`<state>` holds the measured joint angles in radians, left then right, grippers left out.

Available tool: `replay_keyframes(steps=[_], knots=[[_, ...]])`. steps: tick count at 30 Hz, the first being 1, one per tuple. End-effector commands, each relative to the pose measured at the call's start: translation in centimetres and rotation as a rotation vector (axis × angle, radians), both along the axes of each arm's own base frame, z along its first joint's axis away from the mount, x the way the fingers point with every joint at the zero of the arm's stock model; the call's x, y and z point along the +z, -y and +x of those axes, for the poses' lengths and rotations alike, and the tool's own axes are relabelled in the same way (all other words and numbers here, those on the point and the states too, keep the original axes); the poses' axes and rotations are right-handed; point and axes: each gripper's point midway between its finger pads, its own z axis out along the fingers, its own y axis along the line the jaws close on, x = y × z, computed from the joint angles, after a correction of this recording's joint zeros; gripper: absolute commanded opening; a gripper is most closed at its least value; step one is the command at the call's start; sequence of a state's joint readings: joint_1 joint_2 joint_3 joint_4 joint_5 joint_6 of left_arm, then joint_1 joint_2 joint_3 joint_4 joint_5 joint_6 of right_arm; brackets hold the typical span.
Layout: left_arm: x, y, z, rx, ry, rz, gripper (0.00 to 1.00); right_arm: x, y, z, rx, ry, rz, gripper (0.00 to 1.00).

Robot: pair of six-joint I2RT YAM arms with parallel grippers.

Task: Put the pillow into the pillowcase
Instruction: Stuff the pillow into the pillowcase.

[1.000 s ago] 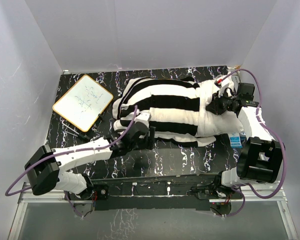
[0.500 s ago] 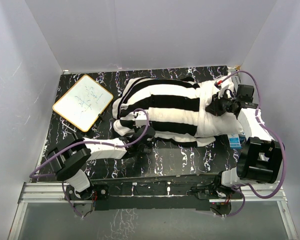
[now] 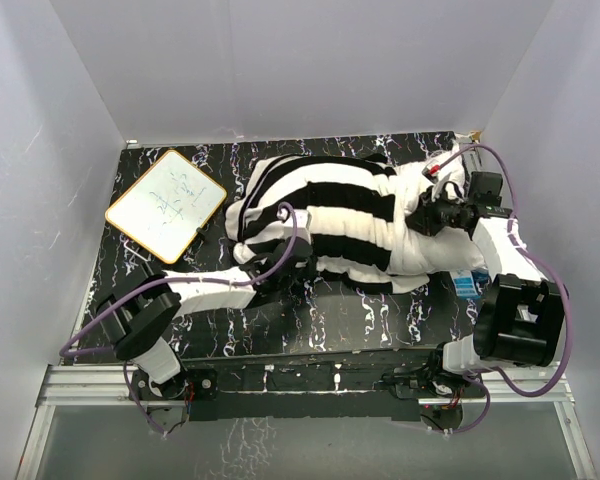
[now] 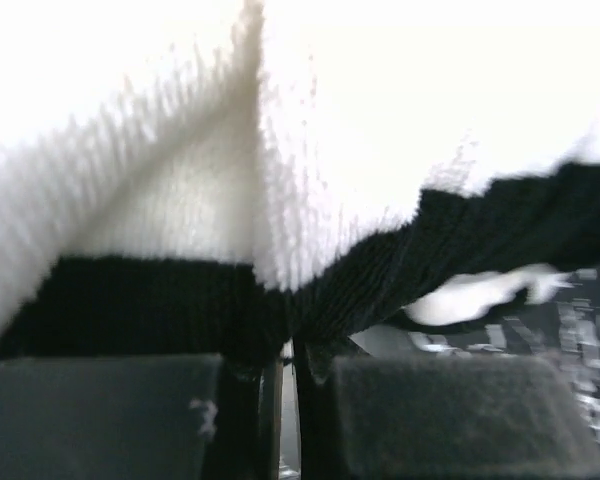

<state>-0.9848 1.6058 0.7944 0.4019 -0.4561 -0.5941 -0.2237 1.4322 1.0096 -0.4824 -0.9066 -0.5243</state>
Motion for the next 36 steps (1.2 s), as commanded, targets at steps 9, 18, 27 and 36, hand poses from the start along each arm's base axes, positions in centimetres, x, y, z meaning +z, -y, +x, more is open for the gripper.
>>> replay_keyframes(steps=[9,18,27,36], knots=[[11.1,9.4,4.7,-0.261,-0.148,-0.564,0.0,1.8,-10.2,-6.3,0.23,-0.122,0.229,0.08],[1.4,1.3,0.6,-0.11,-0.351,-0.25,0.28,-1.3,-1.4,-6.0,0.124,-0.114,-0.024,0.09],[10.5,0.9,-2.2,-0.4,-0.285,-0.165,0.55,5.2,4.0,-5.3,0.205,0.04,-0.156,0.49],[16.6,-3.4,6.7,-0.253,-0.165,0.015,0.66,10.6,7.3,2.2,0.052,0.139,-0.124,0.78]])
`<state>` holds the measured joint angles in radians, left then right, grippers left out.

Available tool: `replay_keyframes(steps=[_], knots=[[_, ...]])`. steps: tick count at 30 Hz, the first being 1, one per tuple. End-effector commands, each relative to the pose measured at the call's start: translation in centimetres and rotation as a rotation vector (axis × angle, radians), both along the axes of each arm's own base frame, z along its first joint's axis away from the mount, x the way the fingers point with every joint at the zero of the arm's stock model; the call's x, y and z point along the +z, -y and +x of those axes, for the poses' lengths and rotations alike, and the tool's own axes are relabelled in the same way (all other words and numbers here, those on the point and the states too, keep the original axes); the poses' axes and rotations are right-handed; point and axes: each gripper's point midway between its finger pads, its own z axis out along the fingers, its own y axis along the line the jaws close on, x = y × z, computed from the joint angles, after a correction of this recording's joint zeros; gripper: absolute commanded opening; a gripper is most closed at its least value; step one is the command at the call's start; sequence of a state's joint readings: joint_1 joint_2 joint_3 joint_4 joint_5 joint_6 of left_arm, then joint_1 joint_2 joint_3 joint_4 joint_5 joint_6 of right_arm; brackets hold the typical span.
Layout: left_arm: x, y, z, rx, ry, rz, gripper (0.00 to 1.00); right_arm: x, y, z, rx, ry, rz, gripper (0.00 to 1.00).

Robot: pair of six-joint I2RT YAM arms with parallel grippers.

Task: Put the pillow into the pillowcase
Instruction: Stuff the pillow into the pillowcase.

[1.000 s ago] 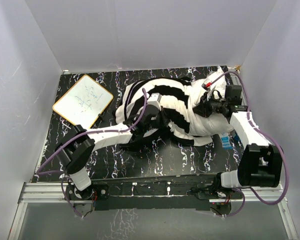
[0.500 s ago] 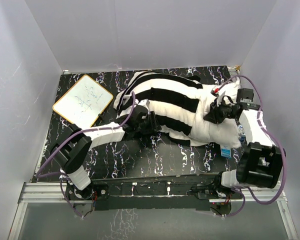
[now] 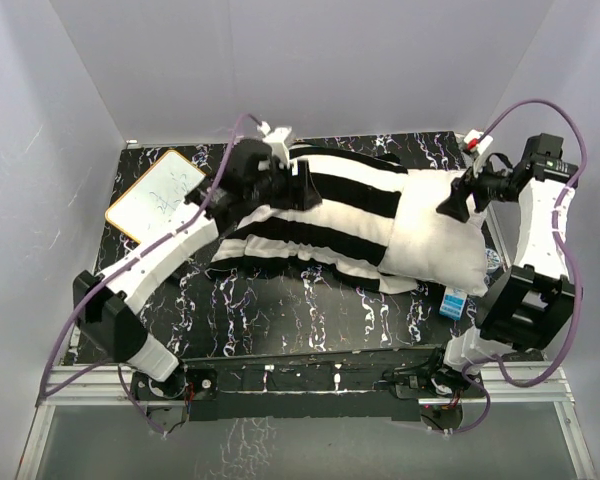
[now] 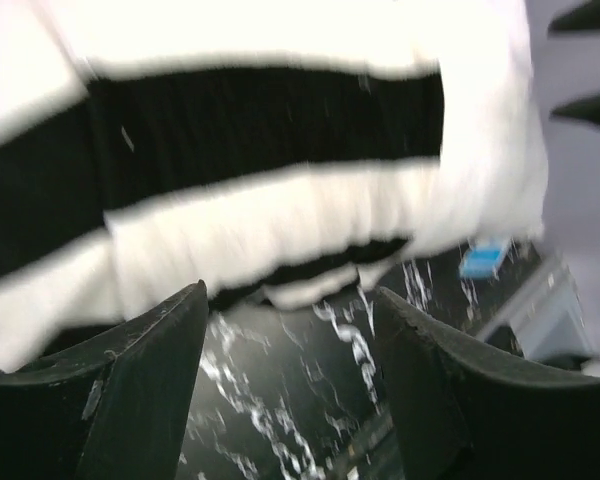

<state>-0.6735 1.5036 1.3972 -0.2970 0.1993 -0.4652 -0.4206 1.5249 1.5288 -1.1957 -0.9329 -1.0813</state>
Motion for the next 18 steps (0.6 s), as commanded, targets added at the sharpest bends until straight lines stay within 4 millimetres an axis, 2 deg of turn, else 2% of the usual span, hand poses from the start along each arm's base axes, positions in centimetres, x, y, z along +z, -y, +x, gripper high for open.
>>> replay_keyframes(steps=[1,2,3,6,9,13,14,15,16,17,18], knots=[[0.6,-2.0,6.1,0.075,0.049,0.167,0.66,2.2,0.3,4.4,-0.054,0.037,0.105,0.79],[-0.8,-1.9,7.5,0.091,0.031,0.208,0.66,2.1,0.3,5.3,-0.061,0.03,0.119,0.79],[-0.1,-1.6,9.2,0.109,0.051,0.219,0.66,1.7,0.0,6.0,-0.061,0.019,0.128,0.79],[-1.8,-0.5,12.4,0.12,0.029,0.278,0.66,-0.7,-0.9,7.5,-0.064,-0.041,0.127,0.79],[-3.4,0.1,14.1,0.12,0.011,0.316,0.58,-3.7,-1.6,8.1,-0.07,-0.102,0.118,0.78],[-5.2,1.0,14.6,0.085,-0.036,0.306,0.42,-6.4,-2.5,7.4,-0.06,-0.16,0.115,0.71],[-5.5,1.2,14.5,0.071,-0.05,0.295,0.37,-6.7,-2.8,7.1,-0.053,-0.17,0.118,0.67],[-5.6,1.6,14.3,0.057,-0.062,0.278,0.28,-6.8,-3.3,6.9,-0.04,-0.176,0.12,0.59],[-5.6,1.9,14.3,0.046,-0.071,0.255,0.13,-6.9,-3.8,6.7,-0.025,-0.185,0.122,0.48],[-5.0,2.4,14.2,0.036,-0.069,0.224,0.03,-7.0,-4.4,6.5,-0.01,-0.191,0.127,0.32],[-4.1,3.0,14.2,0.021,-0.058,0.183,0.0,-6.8,-5.3,6.3,0.011,-0.195,0.14,0.18]])
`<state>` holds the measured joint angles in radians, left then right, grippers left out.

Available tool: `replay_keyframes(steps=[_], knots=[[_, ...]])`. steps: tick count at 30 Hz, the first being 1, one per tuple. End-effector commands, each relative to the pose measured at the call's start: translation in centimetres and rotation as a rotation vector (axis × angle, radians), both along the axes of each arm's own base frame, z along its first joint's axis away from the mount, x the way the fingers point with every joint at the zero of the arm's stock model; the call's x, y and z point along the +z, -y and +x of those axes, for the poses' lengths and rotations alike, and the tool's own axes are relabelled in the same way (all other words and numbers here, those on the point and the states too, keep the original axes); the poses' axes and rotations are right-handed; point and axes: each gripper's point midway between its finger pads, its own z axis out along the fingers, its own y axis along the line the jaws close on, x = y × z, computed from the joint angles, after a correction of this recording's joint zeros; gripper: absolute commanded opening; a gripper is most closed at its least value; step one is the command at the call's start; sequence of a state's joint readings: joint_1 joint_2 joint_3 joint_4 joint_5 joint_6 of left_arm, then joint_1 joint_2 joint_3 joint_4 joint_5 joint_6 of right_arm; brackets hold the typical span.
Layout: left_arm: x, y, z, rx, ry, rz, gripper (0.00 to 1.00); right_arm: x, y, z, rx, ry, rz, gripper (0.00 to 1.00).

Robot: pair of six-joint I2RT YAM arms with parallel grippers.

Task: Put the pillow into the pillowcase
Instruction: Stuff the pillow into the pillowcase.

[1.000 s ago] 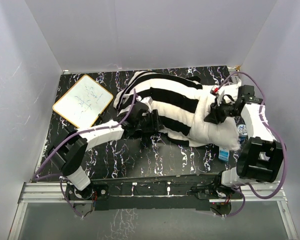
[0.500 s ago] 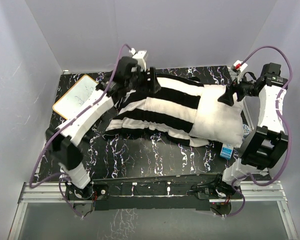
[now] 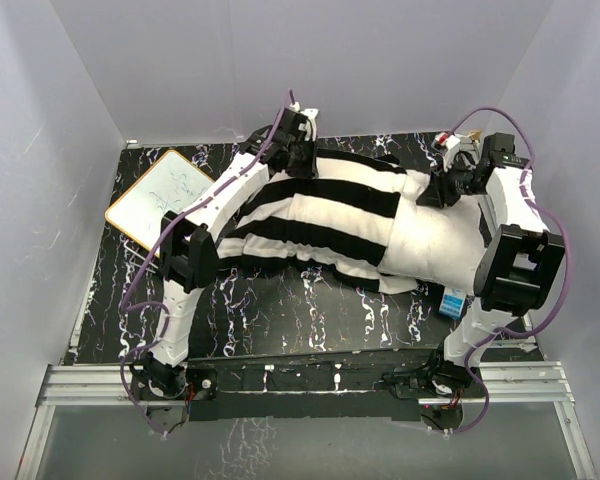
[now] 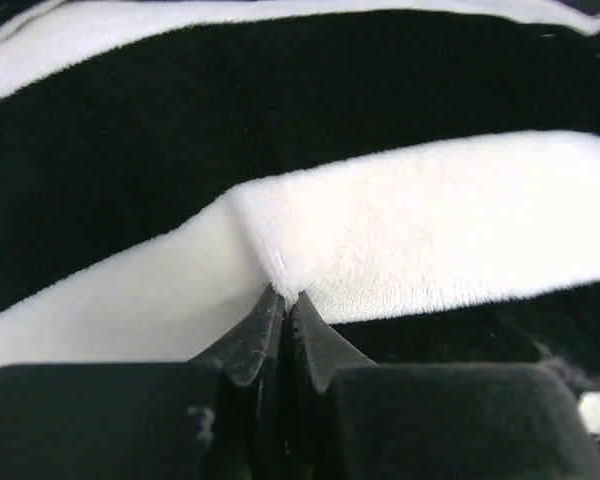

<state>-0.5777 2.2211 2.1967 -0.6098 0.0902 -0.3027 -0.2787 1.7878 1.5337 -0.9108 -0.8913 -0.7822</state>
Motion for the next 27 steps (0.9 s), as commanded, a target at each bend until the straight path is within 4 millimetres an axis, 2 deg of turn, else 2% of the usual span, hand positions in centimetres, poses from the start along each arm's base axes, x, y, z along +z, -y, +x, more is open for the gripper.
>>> replay_keyframes(steps=[1,3,6,7,8,9,11,12,13,15,18,21,23,24,27], knots=[[5.0,1.8,-1.6,-0.084,0.006,-0.156,0.0,0.7,-3.4,-0.8,0.071,-0.009,0.05,0.12],[9.1,4.2,-2.2,-0.164,0.052,-0.316,0.0,1.9,-5.6,-0.8,0.106,0.009,0.088,0.08],[15.2,8.1,-4.4,-0.301,0.089,-0.546,0.0,6.1,-9.5,-0.6,0.157,0.099,0.176,0.08],[16.2,9.5,-5.5,-0.36,0.073,-0.61,0.0,7.8,-11.0,-0.5,0.176,0.134,0.214,0.08],[16.4,11.3,-7.2,-0.422,0.032,-0.655,0.0,9.6,-12.4,-0.6,0.199,0.168,0.262,0.08],[16.0,12.7,-8.5,-0.474,-0.016,-0.684,0.0,11.3,-13.3,-0.7,0.217,0.2,0.3,0.08],[13.0,14.4,-10.8,-0.526,-0.117,-0.677,0.0,13.9,-14.2,-1.2,0.228,0.257,0.367,0.08],[11.0,14.4,-11.3,-0.519,-0.158,-0.661,0.0,14.7,-14.2,-1.4,0.219,0.29,0.375,0.08],[9.0,13.9,-11.6,-0.498,-0.19,-0.645,0.0,14.6,-14.1,-1.5,0.206,0.308,0.365,0.08],[7.5,11.7,-11.2,-0.428,-0.184,-0.66,0.0,12.5,-13.1,-2.3,0.18,0.278,0.317,0.08],[6.0,8.1,-9.4,-0.334,-0.168,-0.689,0.0,8.2,-10.2,-2.9,0.128,0.215,0.225,0.08],[4.5,6.3,-8.7,-0.312,-0.161,-0.64,0.0,4.3,-8.2,-3.8,0.147,0.155,0.105,0.09],[2.9,5.6,-9.0,-0.31,-0.181,-0.58,0.0,3.4,-7.1,-5.3,0.212,0.102,0.053,0.21],[1.9,5.2,-9.4,-0.31,-0.194,-0.55,0.0,4.0,-6.2,-5.8,0.228,0.093,0.057,0.31],[0.0,4.3,-10.5,-0.32,-0.204,-0.516,0.0,8.5,-2.7,-5.7,0.198,0.154,0.089,0.61]])
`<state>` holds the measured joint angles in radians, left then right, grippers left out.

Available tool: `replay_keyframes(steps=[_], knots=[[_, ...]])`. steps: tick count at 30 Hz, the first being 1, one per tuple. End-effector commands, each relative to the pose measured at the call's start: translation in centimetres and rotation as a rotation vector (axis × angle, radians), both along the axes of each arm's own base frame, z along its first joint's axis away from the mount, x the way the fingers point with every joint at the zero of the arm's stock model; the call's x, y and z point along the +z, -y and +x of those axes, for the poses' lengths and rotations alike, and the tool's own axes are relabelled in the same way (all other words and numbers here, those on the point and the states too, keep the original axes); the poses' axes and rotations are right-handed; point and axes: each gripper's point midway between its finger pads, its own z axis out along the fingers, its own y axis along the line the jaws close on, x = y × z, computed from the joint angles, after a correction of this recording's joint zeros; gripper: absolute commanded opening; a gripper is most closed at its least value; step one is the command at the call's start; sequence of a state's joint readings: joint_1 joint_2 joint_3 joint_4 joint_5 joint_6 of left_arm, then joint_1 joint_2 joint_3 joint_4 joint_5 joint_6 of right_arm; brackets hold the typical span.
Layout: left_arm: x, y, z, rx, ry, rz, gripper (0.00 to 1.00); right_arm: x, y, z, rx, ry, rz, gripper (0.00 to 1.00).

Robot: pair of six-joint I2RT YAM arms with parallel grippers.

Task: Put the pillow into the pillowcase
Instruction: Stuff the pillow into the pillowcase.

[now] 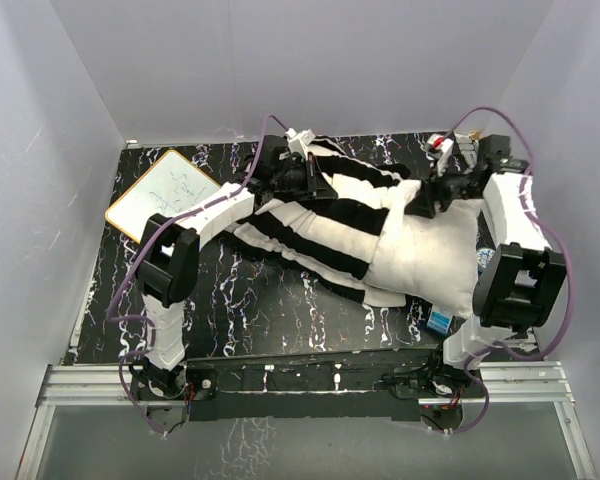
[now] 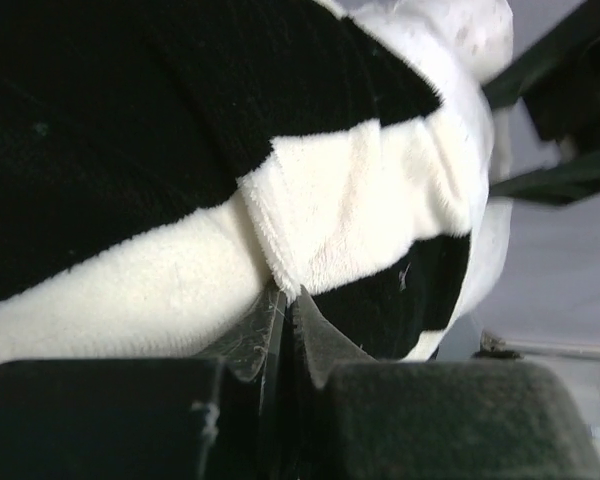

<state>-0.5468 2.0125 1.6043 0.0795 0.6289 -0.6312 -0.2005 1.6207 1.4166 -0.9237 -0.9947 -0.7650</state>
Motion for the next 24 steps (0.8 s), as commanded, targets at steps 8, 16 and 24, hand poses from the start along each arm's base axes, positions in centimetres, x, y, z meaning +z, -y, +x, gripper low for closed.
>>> replay_keyframes(steps=[8,16,24], knots=[[-3.4,-1.8,-5.6,-0.137,-0.001,0.081,0.0,7.7,8.0,3.9,-0.11,0.18,-0.142,0.99],[-2.5,-1.8,-5.5,-0.147,0.059,0.059,0.0,-4.3,3.5,1.8,0.092,-0.086,-0.149,0.84],[9.6,0.7,1.1,-0.046,0.385,-0.059,0.0,8.1,-0.9,8.4,0.031,0.237,-0.071,0.08]])
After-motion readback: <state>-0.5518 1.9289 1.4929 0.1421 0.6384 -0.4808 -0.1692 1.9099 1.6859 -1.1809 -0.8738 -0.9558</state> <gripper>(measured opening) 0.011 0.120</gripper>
